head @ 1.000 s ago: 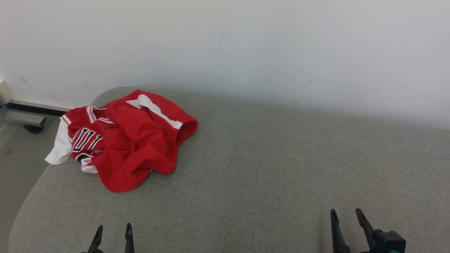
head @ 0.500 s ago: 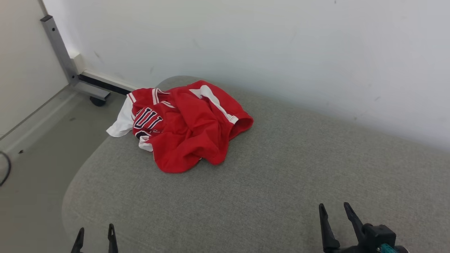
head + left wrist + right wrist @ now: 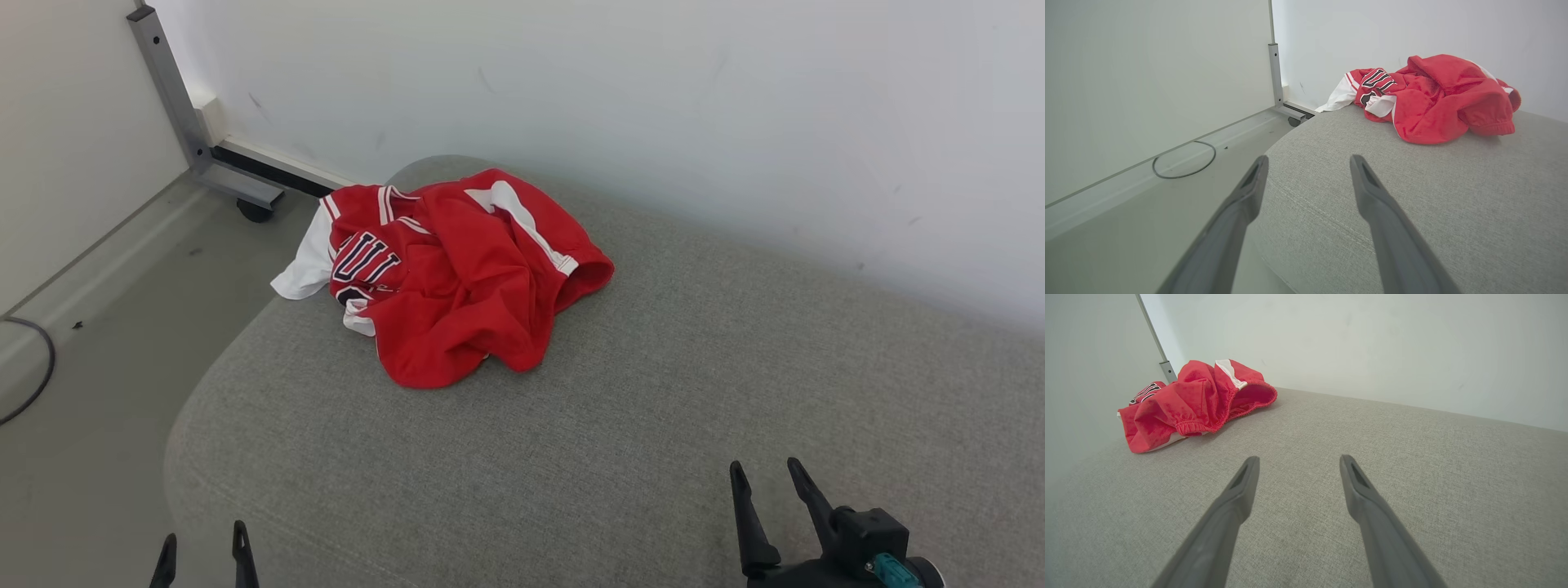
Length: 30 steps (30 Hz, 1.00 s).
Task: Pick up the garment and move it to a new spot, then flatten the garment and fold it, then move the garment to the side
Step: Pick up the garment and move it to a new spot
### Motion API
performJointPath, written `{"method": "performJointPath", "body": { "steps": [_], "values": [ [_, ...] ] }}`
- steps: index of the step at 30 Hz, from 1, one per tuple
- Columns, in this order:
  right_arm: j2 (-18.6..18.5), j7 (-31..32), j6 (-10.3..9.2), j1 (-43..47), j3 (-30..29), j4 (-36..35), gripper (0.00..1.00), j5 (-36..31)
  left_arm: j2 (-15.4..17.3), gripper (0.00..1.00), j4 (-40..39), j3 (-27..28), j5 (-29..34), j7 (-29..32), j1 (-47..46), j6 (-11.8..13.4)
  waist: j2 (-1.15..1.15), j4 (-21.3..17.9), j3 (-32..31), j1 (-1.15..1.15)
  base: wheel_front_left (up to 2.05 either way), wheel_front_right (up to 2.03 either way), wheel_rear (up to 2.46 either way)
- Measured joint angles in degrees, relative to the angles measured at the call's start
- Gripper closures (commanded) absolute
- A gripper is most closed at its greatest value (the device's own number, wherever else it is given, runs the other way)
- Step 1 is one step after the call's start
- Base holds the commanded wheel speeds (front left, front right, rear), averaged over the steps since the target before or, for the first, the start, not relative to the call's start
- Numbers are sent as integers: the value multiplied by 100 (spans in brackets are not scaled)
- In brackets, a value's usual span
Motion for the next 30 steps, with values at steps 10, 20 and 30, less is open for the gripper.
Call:
{"method": "performJointPath", "body": {
  "steps": [10,20,30],
  "values": [
    [-2,0,0,205,-115,-109,0,-59,-96,0,641,-280,-286,316,-994,-309,0,-7,1,0,0,0,0],
    [4,213,0,164,167,-609,0,-289,-107,0,2190,-234,-816,1187,-3498,-279,0,-207,189,0,0,0,0],
    [0,692,0,128,410,-1501,0,-602,423,0,3421,112,-1356,1543,-4802,-556,0,-1162,611,1,0,0,0]
  ]
}}
